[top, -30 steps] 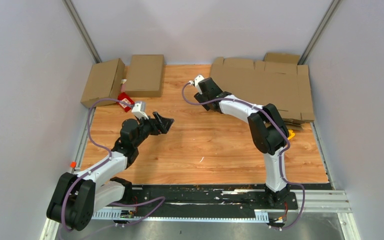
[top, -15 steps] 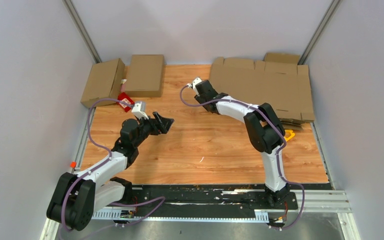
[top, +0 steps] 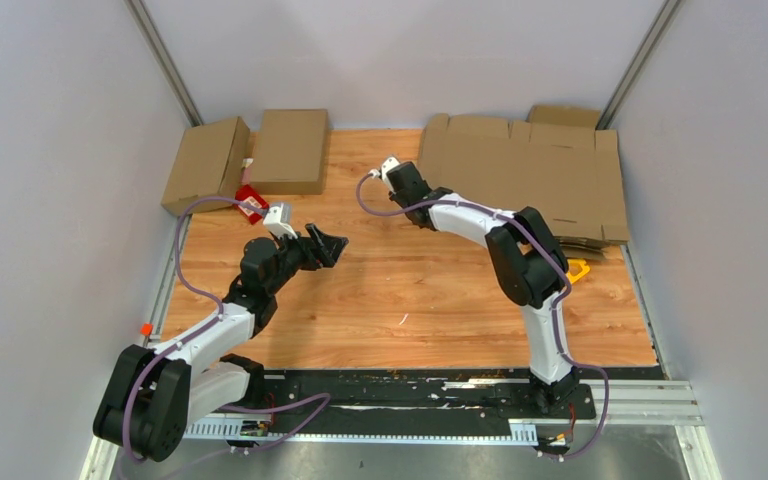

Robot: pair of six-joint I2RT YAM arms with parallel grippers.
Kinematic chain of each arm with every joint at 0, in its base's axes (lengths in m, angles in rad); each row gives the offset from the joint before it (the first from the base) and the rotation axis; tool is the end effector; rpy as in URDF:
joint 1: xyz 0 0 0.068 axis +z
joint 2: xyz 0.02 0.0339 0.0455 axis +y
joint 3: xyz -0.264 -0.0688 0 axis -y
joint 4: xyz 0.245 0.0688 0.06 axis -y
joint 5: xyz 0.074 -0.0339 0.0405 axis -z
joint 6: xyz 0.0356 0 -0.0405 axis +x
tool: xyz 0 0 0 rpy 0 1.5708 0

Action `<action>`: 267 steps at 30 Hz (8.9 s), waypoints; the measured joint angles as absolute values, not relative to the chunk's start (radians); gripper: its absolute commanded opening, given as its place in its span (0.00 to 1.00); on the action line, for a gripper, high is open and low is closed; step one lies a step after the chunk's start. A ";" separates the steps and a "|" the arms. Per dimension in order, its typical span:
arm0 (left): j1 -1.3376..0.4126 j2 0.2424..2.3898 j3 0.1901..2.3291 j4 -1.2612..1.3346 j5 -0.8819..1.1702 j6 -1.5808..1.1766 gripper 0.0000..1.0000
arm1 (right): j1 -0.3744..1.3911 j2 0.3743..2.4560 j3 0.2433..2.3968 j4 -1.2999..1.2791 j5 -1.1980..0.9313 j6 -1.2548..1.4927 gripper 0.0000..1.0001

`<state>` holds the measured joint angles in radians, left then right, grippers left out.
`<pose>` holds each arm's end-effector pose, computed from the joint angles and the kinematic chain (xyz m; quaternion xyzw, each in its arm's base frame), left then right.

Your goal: Fold the paper box

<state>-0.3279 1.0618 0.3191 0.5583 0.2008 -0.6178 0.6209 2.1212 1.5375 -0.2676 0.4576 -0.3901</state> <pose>0.2055 -0.0774 0.2026 -0.0472 0.7666 -0.3582 0.5309 0.3877 0.2580 0.1739 -0.3716 0.8362 -0.1714 0.3650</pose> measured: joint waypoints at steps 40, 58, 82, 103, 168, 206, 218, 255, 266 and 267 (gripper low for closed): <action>-0.328 1.062 0.319 0.558 0.201 -0.617 0.95 | 0.684 2.193 1.561 -0.253 0.646 -0.556 0.22; -0.328 1.062 0.319 0.559 0.202 -0.618 0.95 | 0.682 2.175 1.556 -0.247 0.662 -0.532 0.00; -0.332 1.110 0.323 0.623 0.279 -0.635 0.97 | 0.830 1.567 1.414 -0.369 0.427 -0.388 0.67; -0.332 1.100 0.323 0.632 0.261 -0.644 0.97 | 0.557 1.927 1.526 -0.440 0.372 0.004 0.96; -0.332 1.103 0.323 0.625 0.260 -0.637 0.97 | 0.334 2.130 1.570 -0.332 -0.084 0.296 0.64; -0.332 1.131 0.323 0.630 0.257 -0.630 0.97 | 0.366 1.987 1.472 -0.326 -0.079 0.161 0.97; -0.334 1.144 0.323 0.633 0.258 -0.630 0.97 | 0.469 2.153 1.651 -0.435 0.133 0.090 0.67; -0.334 1.129 0.323 0.624 0.257 -0.622 0.97 | 0.437 2.027 1.567 -0.430 0.123 0.113 0.00; -0.335 1.128 0.323 0.625 0.258 -0.622 0.97 | 0.438 1.847 1.390 -0.380 0.053 0.118 0.00; -0.337 1.128 0.323 0.626 0.260 -0.623 0.97 | 0.439 1.822 1.368 -0.375 0.041 0.121 0.00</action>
